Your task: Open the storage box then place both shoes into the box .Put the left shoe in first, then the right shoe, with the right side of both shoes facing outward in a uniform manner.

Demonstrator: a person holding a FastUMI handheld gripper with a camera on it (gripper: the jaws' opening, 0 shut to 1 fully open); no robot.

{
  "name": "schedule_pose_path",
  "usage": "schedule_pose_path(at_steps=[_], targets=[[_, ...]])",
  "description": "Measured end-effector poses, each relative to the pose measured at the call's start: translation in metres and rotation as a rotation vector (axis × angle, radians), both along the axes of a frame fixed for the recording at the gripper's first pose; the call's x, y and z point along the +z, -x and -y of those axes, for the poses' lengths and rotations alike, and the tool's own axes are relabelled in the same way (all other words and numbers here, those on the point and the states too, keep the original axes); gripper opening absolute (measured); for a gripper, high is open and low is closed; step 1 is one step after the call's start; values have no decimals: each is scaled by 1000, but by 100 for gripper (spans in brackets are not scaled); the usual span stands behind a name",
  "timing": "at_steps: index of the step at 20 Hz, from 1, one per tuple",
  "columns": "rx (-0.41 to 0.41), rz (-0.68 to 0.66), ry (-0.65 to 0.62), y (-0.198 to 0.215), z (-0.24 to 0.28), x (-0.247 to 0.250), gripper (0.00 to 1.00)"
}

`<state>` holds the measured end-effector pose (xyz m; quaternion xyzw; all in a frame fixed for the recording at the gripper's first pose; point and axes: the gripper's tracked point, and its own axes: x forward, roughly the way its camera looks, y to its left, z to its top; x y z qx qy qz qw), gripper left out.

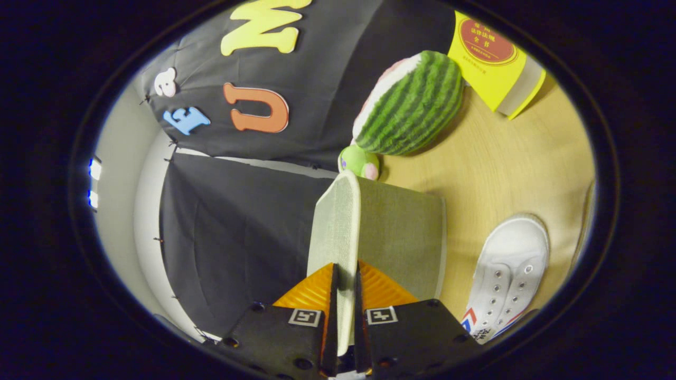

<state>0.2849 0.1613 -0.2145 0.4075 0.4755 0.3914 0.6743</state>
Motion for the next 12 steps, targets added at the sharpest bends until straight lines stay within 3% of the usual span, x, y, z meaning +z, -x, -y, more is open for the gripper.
schedule_pose_path(at_steps=[3, 12], targets=[[-20, 31, 49, 4, -1, 9, 8], [-56, 80, 101, 18, -16, 68, 6]])
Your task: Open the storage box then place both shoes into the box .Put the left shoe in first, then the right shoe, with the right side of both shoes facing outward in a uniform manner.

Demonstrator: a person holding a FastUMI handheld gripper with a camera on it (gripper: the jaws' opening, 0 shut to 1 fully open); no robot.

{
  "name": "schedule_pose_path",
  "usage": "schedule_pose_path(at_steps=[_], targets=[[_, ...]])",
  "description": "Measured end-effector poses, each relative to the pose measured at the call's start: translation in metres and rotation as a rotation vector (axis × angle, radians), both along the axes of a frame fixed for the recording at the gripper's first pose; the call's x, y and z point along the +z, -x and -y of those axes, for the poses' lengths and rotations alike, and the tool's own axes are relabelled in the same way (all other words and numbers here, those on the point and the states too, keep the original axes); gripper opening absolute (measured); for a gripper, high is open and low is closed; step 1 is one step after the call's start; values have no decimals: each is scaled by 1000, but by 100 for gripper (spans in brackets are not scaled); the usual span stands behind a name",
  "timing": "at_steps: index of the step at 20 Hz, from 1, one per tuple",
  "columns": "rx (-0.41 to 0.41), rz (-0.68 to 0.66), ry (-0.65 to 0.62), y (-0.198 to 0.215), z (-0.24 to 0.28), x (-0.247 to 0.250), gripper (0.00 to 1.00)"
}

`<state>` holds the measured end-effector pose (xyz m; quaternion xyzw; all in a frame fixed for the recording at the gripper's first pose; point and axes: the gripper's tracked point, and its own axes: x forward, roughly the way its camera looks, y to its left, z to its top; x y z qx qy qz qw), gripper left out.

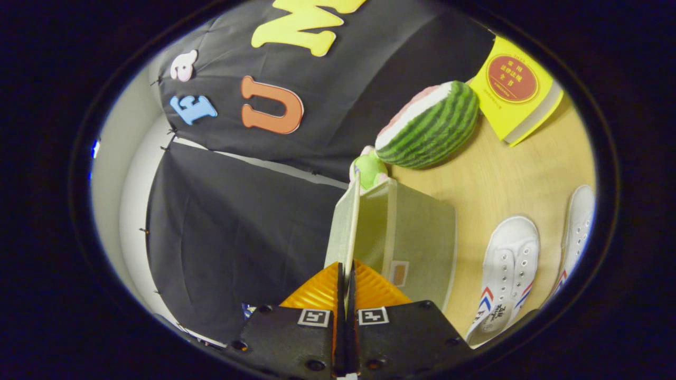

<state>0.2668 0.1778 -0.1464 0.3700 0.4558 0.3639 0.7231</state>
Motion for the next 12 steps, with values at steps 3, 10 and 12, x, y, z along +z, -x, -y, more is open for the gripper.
schedule_pose_path(at_steps=[3, 10, 12], targets=[[-15, 50, 21, 4, -13, 28, 6], [-10, 72, 53, 11, -87, 64, 6], [-30, 58, 54, 8, -112, 72, 6]])
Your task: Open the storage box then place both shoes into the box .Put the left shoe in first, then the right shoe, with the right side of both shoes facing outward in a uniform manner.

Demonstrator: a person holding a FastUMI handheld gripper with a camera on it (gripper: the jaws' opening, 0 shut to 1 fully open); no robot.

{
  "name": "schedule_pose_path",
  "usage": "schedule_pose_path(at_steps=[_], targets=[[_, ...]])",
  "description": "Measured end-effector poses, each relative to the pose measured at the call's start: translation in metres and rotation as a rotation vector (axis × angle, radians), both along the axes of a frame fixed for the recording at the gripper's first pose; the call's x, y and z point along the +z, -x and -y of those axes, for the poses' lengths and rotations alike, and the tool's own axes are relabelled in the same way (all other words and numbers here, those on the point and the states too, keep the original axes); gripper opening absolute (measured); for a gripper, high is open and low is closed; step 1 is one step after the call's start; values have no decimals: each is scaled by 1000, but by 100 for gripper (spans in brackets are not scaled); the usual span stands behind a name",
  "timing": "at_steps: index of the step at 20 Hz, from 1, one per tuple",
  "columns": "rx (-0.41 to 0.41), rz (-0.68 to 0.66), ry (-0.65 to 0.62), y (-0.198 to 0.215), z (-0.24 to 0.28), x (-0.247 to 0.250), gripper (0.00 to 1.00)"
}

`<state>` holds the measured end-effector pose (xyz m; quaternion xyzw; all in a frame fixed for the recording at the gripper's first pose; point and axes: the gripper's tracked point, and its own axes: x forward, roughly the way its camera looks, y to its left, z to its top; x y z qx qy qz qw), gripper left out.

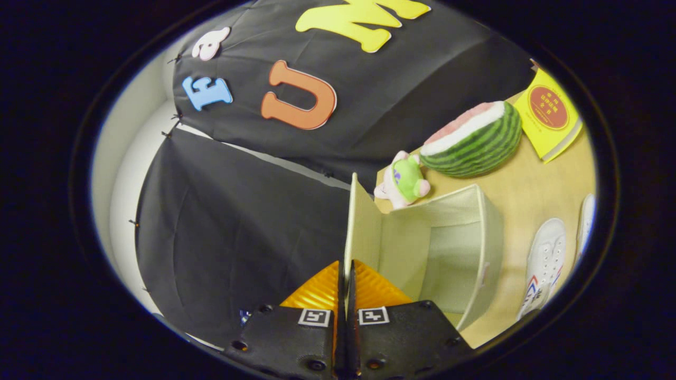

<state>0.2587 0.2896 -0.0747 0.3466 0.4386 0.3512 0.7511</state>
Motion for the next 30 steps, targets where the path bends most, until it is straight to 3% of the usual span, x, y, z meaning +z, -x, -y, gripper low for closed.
schedule_pose_path(at_steps=[7, 11, 13, 15, 17, 22, 30], targets=[[-13, -12, 13, 7, -96, 19, 6], [-12, -24, 59, 7, -150, 1, 7], [-22, -43, 84, 8, -166, -12, 13], [-114, -63, 179, -2, -167, -38, 56], [-134, -63, 276, 2, -153, -62, 100], [-79, -68, 326, 22, -128, -67, 100], [-35, 57, 507, 53, -17, -60, 100]])
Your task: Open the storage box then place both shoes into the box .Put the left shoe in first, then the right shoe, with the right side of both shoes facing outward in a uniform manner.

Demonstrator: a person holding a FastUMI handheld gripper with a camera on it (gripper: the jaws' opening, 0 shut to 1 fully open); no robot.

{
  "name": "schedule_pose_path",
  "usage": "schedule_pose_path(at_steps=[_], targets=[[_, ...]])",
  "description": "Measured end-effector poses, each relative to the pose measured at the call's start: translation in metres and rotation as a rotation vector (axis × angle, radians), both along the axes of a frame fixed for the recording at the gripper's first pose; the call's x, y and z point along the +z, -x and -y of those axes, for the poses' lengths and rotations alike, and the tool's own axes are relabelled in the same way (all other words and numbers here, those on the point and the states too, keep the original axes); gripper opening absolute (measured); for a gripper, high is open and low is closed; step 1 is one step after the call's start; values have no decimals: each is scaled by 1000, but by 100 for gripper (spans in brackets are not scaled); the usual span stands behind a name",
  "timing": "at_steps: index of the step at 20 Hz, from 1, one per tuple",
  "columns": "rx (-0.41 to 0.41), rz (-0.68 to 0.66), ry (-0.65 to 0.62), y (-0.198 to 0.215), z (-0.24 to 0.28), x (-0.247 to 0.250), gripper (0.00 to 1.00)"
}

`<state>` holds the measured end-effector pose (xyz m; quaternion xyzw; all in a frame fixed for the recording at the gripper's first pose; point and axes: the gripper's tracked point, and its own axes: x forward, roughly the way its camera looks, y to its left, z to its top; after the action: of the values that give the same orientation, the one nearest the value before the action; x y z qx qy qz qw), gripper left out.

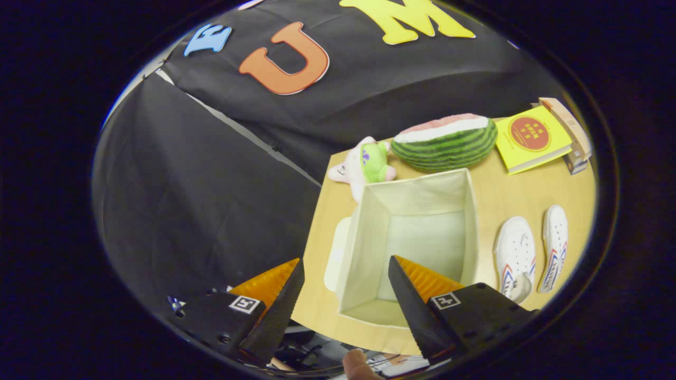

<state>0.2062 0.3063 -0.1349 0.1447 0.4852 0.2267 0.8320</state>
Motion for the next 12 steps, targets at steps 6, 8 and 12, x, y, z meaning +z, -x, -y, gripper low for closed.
schedule_pose_path(at_steps=[6, 8, 12], targets=[[-17, -23, 150, 7, 106, -30, 100], [-48, -40, 206, 4, 143, -46, 100], [-86, -76, 436, 4, 229, -91, 100]])
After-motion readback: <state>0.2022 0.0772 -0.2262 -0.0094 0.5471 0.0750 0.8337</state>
